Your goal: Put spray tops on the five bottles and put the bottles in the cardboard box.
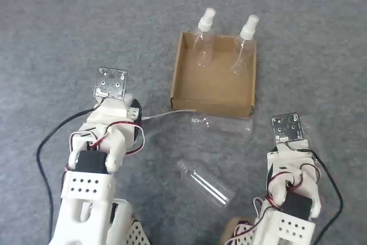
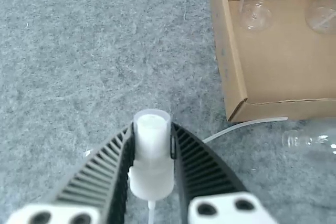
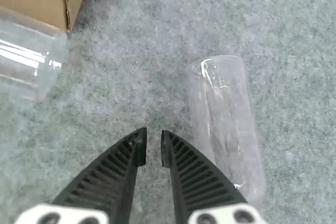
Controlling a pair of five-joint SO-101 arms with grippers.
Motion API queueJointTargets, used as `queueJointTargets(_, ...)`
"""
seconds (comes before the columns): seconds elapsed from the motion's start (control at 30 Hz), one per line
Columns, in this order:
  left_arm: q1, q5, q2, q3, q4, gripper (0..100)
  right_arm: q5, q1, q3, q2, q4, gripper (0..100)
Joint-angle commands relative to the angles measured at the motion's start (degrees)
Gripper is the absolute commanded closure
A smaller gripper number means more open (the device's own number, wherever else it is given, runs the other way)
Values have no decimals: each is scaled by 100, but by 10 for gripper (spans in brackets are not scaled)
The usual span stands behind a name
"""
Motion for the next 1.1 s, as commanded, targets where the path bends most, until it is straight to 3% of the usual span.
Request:
queueJointTargets(0.0, -18, -9, -176, 66, -396, 989, -53, 4, 123, 4, -110, 991)
queueJointTargets(0.7, -35, -9, -176, 224, -651, 989, -44, -163, 18, -57, 462, 989)
queueJointTargets(1.07, 0, -35, -176, 224, -651, 989, 237, 251, -2312, 136, 1323, 987)
